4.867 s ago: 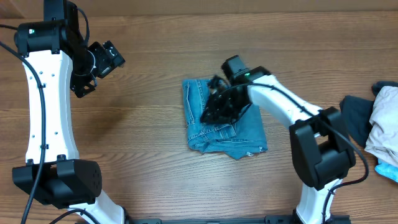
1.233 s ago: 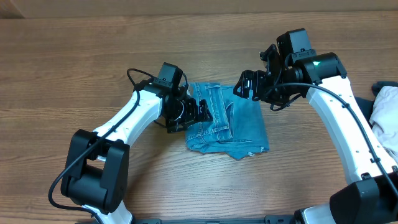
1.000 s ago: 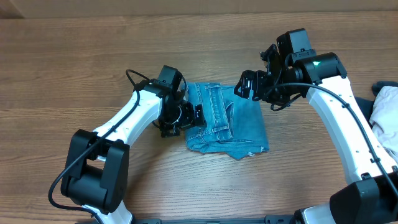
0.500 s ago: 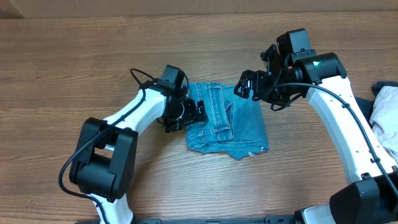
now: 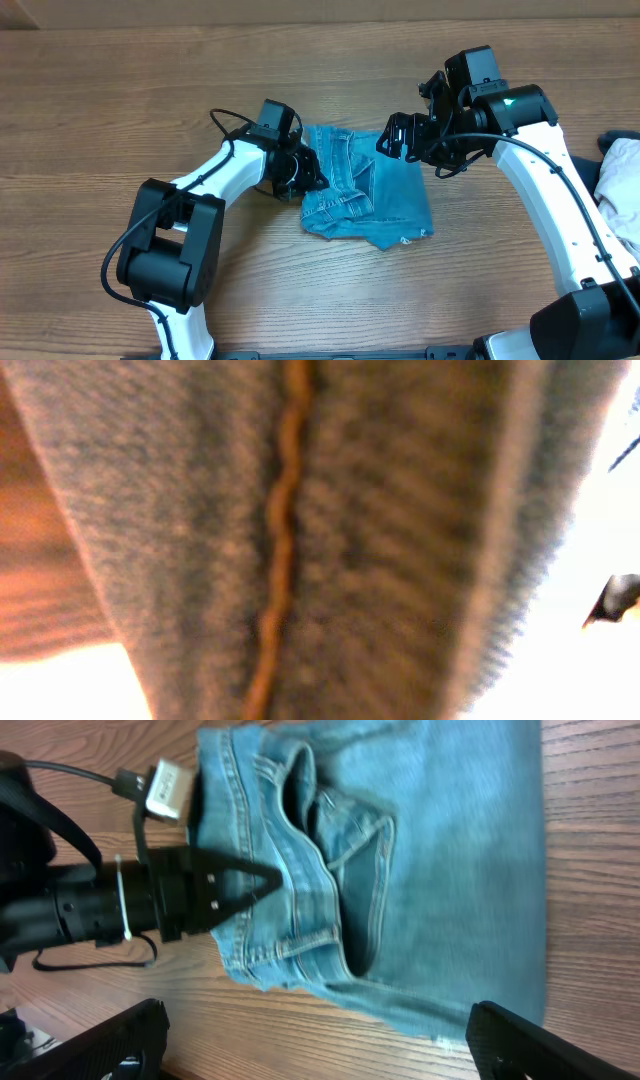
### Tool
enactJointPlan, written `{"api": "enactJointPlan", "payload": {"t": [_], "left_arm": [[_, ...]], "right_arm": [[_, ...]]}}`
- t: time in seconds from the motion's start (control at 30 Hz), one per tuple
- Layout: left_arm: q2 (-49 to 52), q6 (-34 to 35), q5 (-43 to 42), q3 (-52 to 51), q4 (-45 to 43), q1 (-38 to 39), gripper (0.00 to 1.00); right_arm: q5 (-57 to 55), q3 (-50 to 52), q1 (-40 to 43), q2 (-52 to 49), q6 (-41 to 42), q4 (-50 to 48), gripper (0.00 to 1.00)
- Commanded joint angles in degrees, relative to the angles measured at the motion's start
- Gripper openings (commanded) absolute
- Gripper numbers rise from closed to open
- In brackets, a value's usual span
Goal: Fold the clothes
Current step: 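Drag the folded jeans with the left gripper to the upper-left table corner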
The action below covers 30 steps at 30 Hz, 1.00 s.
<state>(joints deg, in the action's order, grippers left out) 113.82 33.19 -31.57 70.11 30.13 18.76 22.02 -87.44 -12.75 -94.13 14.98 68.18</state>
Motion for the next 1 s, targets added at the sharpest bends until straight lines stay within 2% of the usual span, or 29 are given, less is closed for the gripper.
{"api": "enactJointPlan", "payload": {"t": [0.0, 0.13, 0.3, 0.53, 0.67, 0.7, 0.87, 0.97], "left_arm": [[1.27, 5.2, 2.21, 0.11, -4.28, -6.12, 0.04], [1.27, 9.01, 7.37, 0.11, -4.87, -12.68, 0.04], [1.27, 13.51, 12.55, 0.11, -3.34, -25.11, 0.04], [1.27, 21.42, 12.68, 0.11, -0.13, -46.69, 0.04], [1.27, 24.96, 12.59, 0.09, 0.79, -55.6, 0.04], [1.27, 27.89, 12.68, -0.26, 1.62, -57.68, 0.04], [1.27, 35.28, 12.48, -1.57, -2.14, -58.71, 0.05], [1.27, 41.29, 12.48, -1.57, -9.55, -56.13, 0.15]], "right_arm": [[-0.57, -0.92, 0.24, 0.79, -0.15, 0.09, 1.0], [-0.57, -0.92, 0.24, 0.79, -0.15, 0.96, 1.0], [-0.57, -0.9, 0.24, 0.79, -0.17, 1.6, 1.0], [-0.59, -0.66, 0.24, 0.76, -0.17, 2.19, 1.0], [-0.59, 1.64, 0.24, 0.76, -0.17, 1.14, 1.0], [-0.61, 2.36, 0.24, 0.72, -0.17, 0.94, 1.0], [-0.59, 4.63, 0.24, 0.72, -0.13, -0.72, 1.0], [-0.57, 5.2, 0.24, 0.72, -0.13, -0.76, 1.0]]}}
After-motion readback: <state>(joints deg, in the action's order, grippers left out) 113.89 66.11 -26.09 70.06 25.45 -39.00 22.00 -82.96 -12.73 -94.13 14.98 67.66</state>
